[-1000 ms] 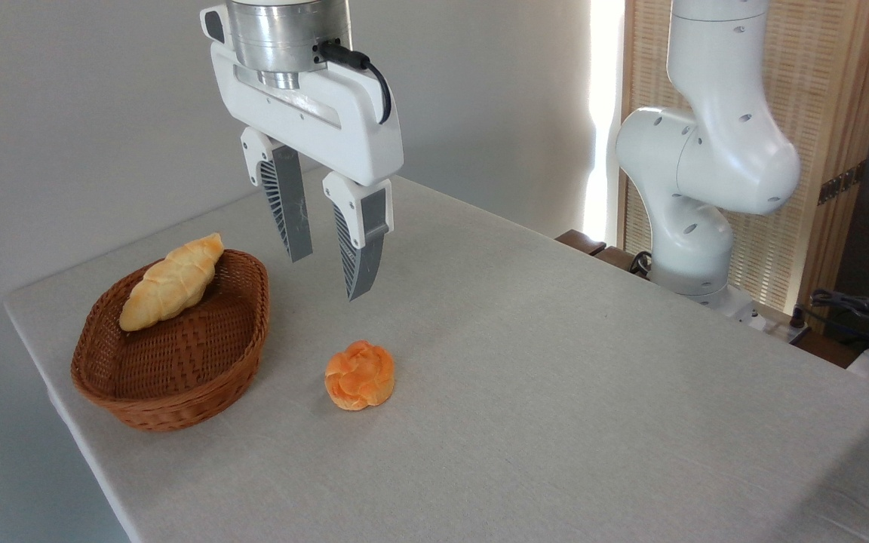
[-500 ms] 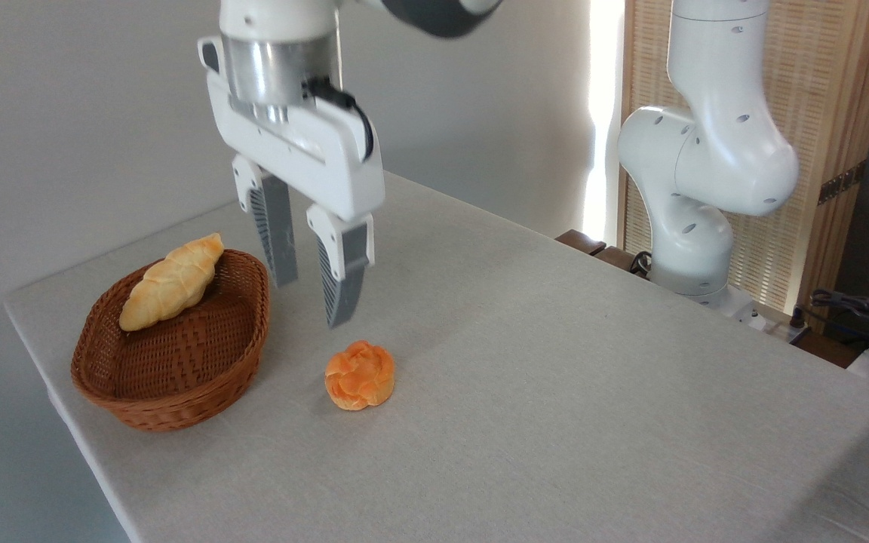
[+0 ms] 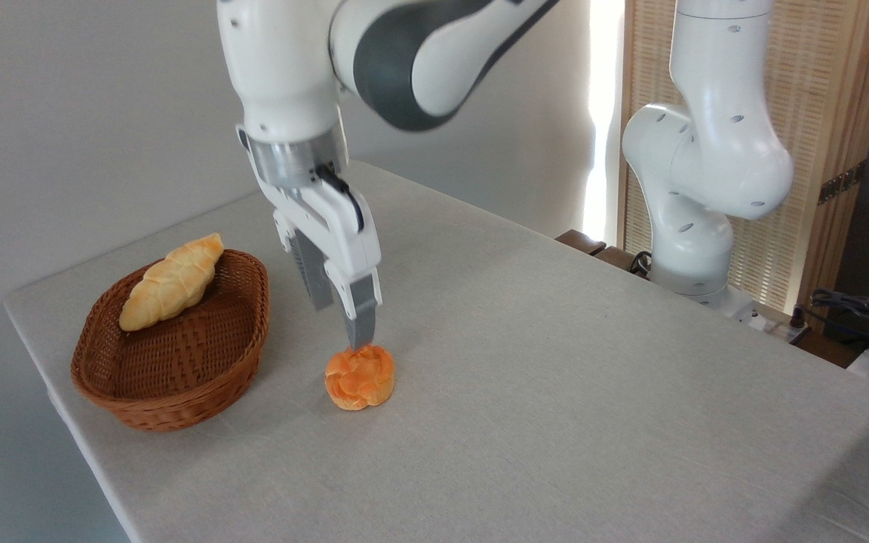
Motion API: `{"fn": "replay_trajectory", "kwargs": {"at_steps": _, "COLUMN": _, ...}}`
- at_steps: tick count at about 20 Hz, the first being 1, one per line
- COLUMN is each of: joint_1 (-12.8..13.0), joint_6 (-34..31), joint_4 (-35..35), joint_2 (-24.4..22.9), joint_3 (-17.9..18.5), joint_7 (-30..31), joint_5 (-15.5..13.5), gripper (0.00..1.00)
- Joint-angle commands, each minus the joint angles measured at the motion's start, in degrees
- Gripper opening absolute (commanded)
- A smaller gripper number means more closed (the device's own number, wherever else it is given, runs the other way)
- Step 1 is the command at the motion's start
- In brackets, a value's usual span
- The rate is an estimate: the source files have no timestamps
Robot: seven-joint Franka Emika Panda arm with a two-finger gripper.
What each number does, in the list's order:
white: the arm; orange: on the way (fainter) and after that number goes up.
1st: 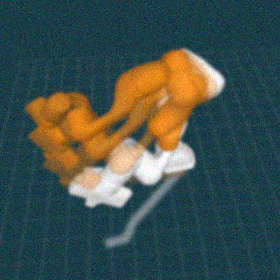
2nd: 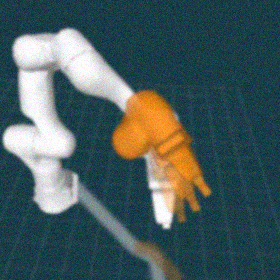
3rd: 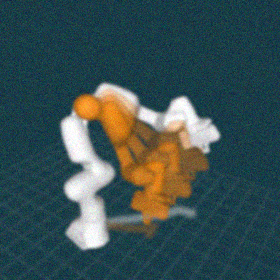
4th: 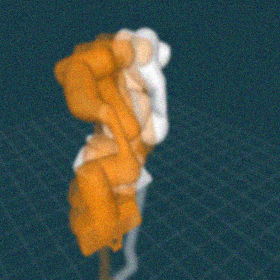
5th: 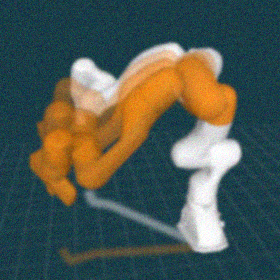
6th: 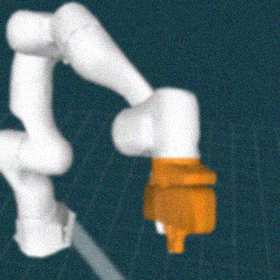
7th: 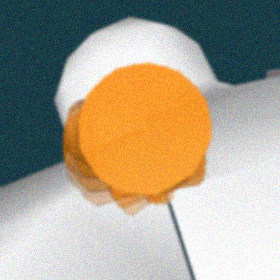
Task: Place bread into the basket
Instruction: 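Lower the open gripper down onto the round orange bun, then close the gripper fingers around the orange bun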
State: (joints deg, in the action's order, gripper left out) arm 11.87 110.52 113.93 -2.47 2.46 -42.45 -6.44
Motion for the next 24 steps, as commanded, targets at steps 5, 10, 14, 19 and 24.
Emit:
{"fn": "replay_trajectory", "kwargs": {"at_steps": 5, "joint_1": 0.7, "joint_6": 4.4, "joint_4": 4.3, "joint_2": 0.3, "joint_3": 0.7, "joint_7": -8.5, "joint_5": 1.3, "gripper": 1.00}}
{"fn": "replay_trajectory", "kwargs": {"at_steps": 10, "joint_1": 1.5, "joint_6": 8.7, "joint_4": 5.8, "joint_2": 1.7, "joint_3": 0.3, "joint_7": -9.2, "joint_5": 1.3, "gripper": 1.00}}
{"fn": "replay_trajectory", "kwargs": {"at_steps": 14, "joint_1": 1.5, "joint_6": 9.2, "joint_4": 6.2, "joint_2": 1.9, "joint_3": 0.3, "joint_7": -11.5, "joint_5": 1.3, "gripper": 1.00}}
{"fn": "replay_trajectory", "kwargs": {"at_steps": 19, "joint_1": 1.5, "joint_6": 9.1, "joint_4": 6.6, "joint_2": 2.3, "joint_3": 0.1, "joint_7": -11.9, "joint_5": 1.3, "gripper": 0.40}}
{"fn": "replay_trajectory", "kwargs": {"at_steps": 24, "joint_1": 1.5, "joint_6": 9.1, "joint_4": 6.6, "joint_2": 2.2, "joint_3": -0.7, "joint_7": -12.5, "joint_5": 1.9, "gripper": 0.09}}
